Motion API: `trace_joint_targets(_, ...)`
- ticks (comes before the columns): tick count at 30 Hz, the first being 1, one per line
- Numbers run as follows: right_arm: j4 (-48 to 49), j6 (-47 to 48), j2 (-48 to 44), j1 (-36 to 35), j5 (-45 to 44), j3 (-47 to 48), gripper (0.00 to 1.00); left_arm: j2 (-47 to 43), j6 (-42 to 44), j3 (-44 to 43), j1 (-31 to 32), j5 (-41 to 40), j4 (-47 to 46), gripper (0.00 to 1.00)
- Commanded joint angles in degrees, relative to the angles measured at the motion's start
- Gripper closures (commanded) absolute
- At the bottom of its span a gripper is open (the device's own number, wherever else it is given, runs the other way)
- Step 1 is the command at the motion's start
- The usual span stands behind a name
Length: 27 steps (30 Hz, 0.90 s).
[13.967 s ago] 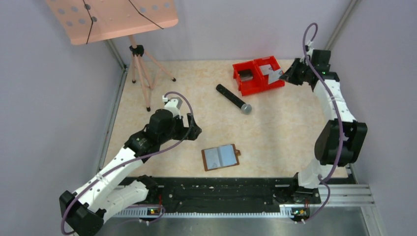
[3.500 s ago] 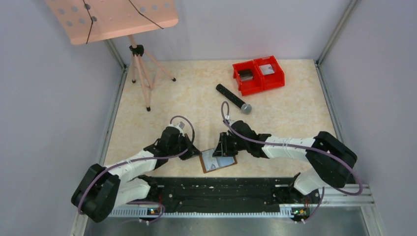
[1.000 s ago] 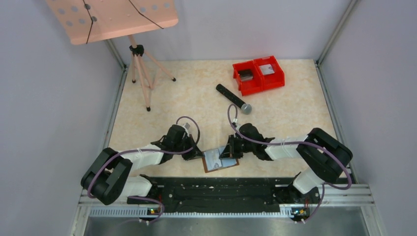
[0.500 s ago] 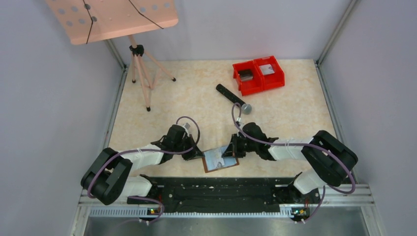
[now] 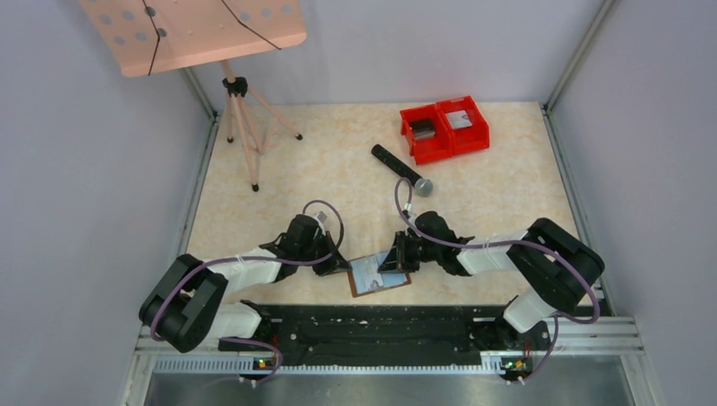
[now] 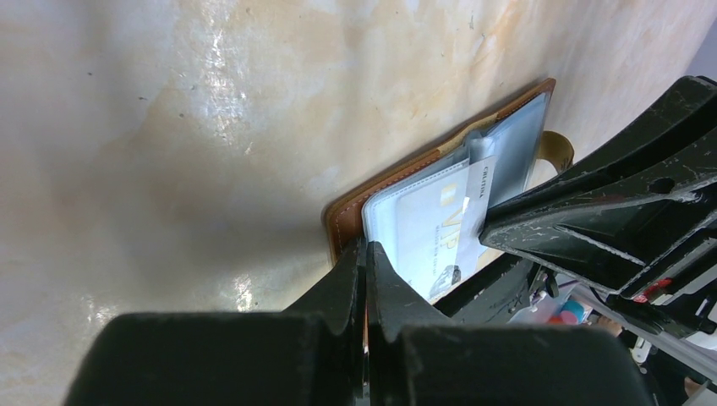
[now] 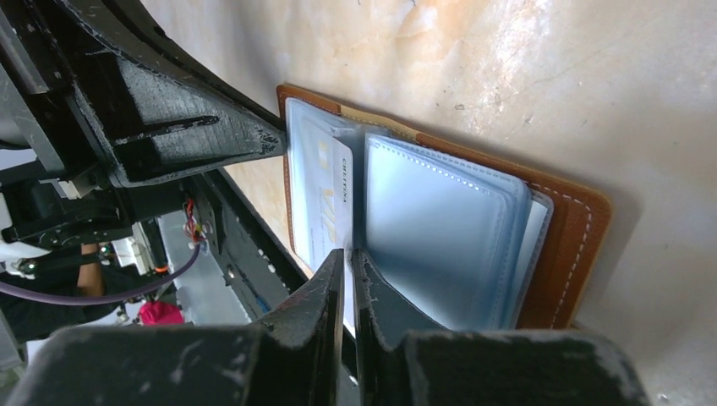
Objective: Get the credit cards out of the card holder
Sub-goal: Remove the credit card from the card holder.
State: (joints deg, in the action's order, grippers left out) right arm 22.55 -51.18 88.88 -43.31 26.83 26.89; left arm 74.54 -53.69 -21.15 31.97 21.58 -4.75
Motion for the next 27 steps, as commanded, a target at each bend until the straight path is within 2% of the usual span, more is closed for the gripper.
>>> trace_joint_targets(1, 5.23, -1.16, 1.63, 0.59, 1.3, 1.29, 0.9, 1.43, 0.35, 1.2, 0.26, -0.95, -0.28, 1.0)
trace_joint_targets(6, 5.38, -1.53, 3.06, 0.59, 1.12, 2.38, 0.85, 2.12, 0.17, 1.2, 0.35, -0.52, -0.93, 1.0)
trace_joint_targets(22, 8.36, -3.4, 5.67, 0.43, 0.71, 2.03, 0.85, 2.14, -0.34, 1.37, 0.65, -0.31, -1.35, 1.0)
trace_joint_targets(25, 8.95, -3.54, 5.77, 0.42, 0.67, 1.57, 0.89, 2.07, -0.27, 1.24, 0.67, -0.4, -1.14, 1.0)
trace_joint_targets(27, 9.16, -3.6, 5.65, 0.42, 0.68, 1.35, 0.97, 2.11, -0.19, 1.07, 0.7, -0.53, -0.84, 1.0)
